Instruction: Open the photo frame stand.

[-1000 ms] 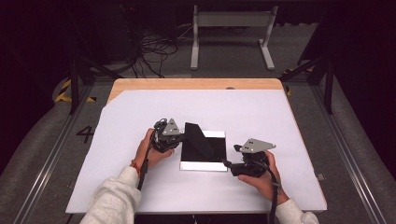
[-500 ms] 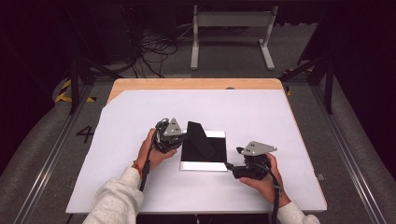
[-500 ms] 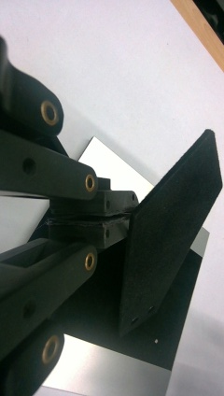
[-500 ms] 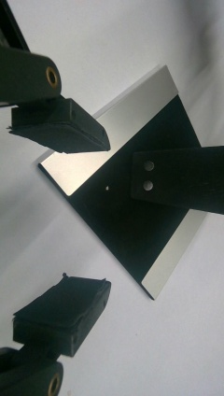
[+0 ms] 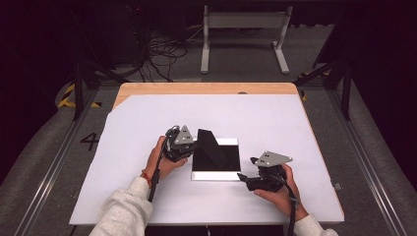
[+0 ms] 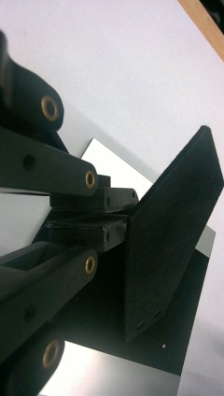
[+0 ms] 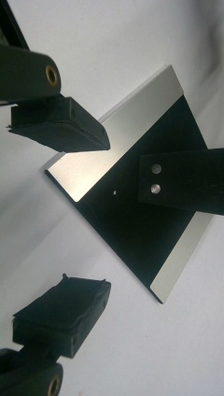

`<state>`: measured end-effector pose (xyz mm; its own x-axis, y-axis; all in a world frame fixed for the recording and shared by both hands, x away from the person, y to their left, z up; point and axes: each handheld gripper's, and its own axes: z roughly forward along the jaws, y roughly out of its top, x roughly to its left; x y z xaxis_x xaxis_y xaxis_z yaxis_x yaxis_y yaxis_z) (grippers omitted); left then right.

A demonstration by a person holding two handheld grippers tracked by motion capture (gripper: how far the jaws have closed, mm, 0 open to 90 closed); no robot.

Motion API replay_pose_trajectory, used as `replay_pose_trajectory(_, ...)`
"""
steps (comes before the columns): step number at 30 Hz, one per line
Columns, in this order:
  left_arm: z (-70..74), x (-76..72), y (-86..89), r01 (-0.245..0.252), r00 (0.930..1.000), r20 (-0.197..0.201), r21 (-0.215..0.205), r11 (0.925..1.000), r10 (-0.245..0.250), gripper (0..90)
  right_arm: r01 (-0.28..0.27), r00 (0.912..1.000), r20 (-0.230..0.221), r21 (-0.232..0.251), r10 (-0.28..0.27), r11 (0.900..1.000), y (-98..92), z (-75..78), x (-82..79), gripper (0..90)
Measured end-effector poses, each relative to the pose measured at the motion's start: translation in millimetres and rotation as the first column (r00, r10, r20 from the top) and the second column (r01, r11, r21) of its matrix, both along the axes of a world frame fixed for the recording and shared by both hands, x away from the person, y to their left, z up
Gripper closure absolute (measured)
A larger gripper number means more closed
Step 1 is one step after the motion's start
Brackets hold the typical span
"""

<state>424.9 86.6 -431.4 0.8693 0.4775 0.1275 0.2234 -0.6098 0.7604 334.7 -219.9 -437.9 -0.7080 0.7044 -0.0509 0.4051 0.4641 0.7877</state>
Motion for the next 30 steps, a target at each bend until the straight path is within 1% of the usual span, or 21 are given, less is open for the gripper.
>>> replay_pose_trajectory(2, -0.5, -0.8, 0.5, 0.002, 1.0, -0.003, 0.0, 1.0, -0.002, 85.1, -0.001, 1.0, 0.0, -0.001, 0.001, 1.0, -0.3, 0.0, -0.1, 28.8)
replay_pose_trajectory(3, -0.9, -1.6, 1.1, 0.007, 1.0, -0.006, -0.001, 1.0, -0.007, 84.7, -0.006, 1.0, 0.0, -0.005, 0.006, 1.0, -1.2, 0.1, -0.7, 33.8)
replay_pose_trajectory(4, -0.8, -2.5, 1.9, 0.007, 0.9999, -0.008, 0.006, 1.0, -0.007, 84.7, -0.005, 1.0, -0.001, -0.006, 0.005, 1.0, -1.4, 0.1, -0.9, 36.7)
replay_pose_trajectory(5, -1.3, -3.5, 2.6, 0.01, 0.9999, -0.005, 0.005, 0.9999, -0.01, 84.7, -0.005, 1.0, -0.001, -0.006, 0.005, 1.0, -1.4, 0.1, -0.9, 36.7)
replay_pose_trajectory(6, -1.8, -4.9, 4.1, 0.011, 0.9999, -0.008, 0.004, 0.9999, -0.011, 84.7, -0.009, 1.0, -0.001, -0.007, 0.009, 1.0, -1.7, 0.2, -1.2, 42.4)
replay_pose_trajectory(7, -2.4, -6.3, 6.3, 0.013, 0.9998, -0.016, 0.005, 0.9999, -0.012, 85.1, -0.012, 0.9999, -0.004, -0.018, 0.012, 1.0, -1.7, 0.3, -1.5, 47.1)
replay_pose_trajectory(9, -3.2, -7.8, 9.4, 0.015, 0.9998, -0.015, 0.014, 0.9998, -0.014, 85.3, -0.025, 0.9996, -0.014, -0.026, 0.024, 0.999, -1.4, 0.7, -1.6, 53.6)
replay_pose_trajectory(11, -3.9, -11.0, 13.9, 0.013, 0.9997, -0.021, 0.004, 0.9999, -0.013, 85.6, -0.042, 0.999, -0.019, -0.032, 0.041, 0.999, -0.9, 0.8, -2.4, 60.0)
replay_pose_trajectory(12, -3.9, -12.1, 15.2, 0.013, 0.9997, -0.019, 0.008, 0.9999, -0.013, 85.6, -0.045, 0.9988, -0.02, -0.044, 0.044, 0.998, -0.5, 1.0, -2.8, 61.7)
replay_pose_trajectory(14, -3.8, -15.5, 18.7, 0.015, 0.9996, -0.024, 0.006, 0.9999, -0.015, 85.6, -0.05, 0.9985, -0.025, -0.043, 0.049, 0.998, -0.6, 1.0, -2.7, 63.9)
replay_pose_trajectory(15, -3.4, -17.8, 20.6, 0.019, 0.9997, -0.016, 0.025, 0.9995, -0.019, 85.6, -0.051, 0.9983, -0.029, -0.052, 0.05, 0.997, -0.7, 1.1, -2.6, 64.9)
replay_pose_trajectory(16, -3.7, -19.3, 21.5, 0.021, 0.9996, -0.018, 0.031, 0.9993, -0.02, 85.6, -0.05, 0.9983, -0.031, -0.058, 0.049, 0.997, -1.1, 1.3, -2.4, 65.3)
replay_pose_trajectory(17, -4.4, -22.4, 23.6, 0.023, 0.9994, -0.026, 0.028, 0.9994, -0.022, 85.8, -0.052, 0.9981, -0.036, -0.055, 0.05, 0.997, -1.6, 1.3, -2.1, 66.6)
replay_pose_trajectory(19, -5.0, -27.2, 27.0, 0.031, 0.9992, -0.027, 0.043, 0.9986, -0.029, 85.8, -0.053, 0.998, -0.037, -0.055, 0.051, 0.997, -2.7, 1.2, -2.5, 69.4)
replay_pose_trajectory(21, -5.6, -32.8, 31.4, 0.034, 0.9987, -0.038, 0.032, 0.9989, -0.033, 86.0, -0.059, 0.9975, -0.043, -0.059, 0.057, 0.997, -3.8, -0.3, -3.0, 73.5)
replay_pose_trajectory(22, -5.9, -36.1, 33.8, 0.036, 0.9986, -0.039, 0.042, 0.9985, -0.035, 86.1, -0.059, 0.9975, -0.044, -0.063, 0.056, 0.996, -4.4, -1.0, -3.1, 76.1)
replay_pose_trajectory(25, -9.0, -42.6, 36.8, 0.045, 0.9976, -0.054, 0.054, 0.9975, -0.043, 86.6, -0.064, 0.9964, -0.059, -0.075, 0.06, 0.995, -6.3, -4.8, -2.4, 83.9)
replay_pose_trajectory(27, -13.6, -48.2, 39.3, 0.047, 0.9962, -0.076, 0.036, 0.9982, -0.044, 87.4, -0.071, 0.9955, -0.068, -0.074, 0.066, 0.995, -5.9, -6.4, -1.8, 87.7)
replay_pose_trajectory(28, -15.6, -50.0, 39.7, 0.052, 0.9958, -0.077, 0.039, 0.9979, -0.049, 89.5, -0.072, 0.995, -0.073, -0.07, 0.067, 0.995, -5.6, -7.0, -1.5, 88.8)
replay_pose_trajectory(29, -16.9, -51.3, 39.9, 0.062, 0.9952, -0.079, 0.057, 0.9965, -0.057, 89.8, -0.079, 0.9941, -0.08, -0.073, 0.073, 0.994, -4.7, -7.2, -1.4, 89.6)
replay_pose_trajectory(30, -18.4, -52.2, 40.4, 0.065, 0.9942, -0.089, 0.05, 0.9966, -0.061, 89.8, -0.087, 0.9932, -0.084, -0.071, 0.081, 0.994, -4.1, -7.3, -1.3, 90.0)
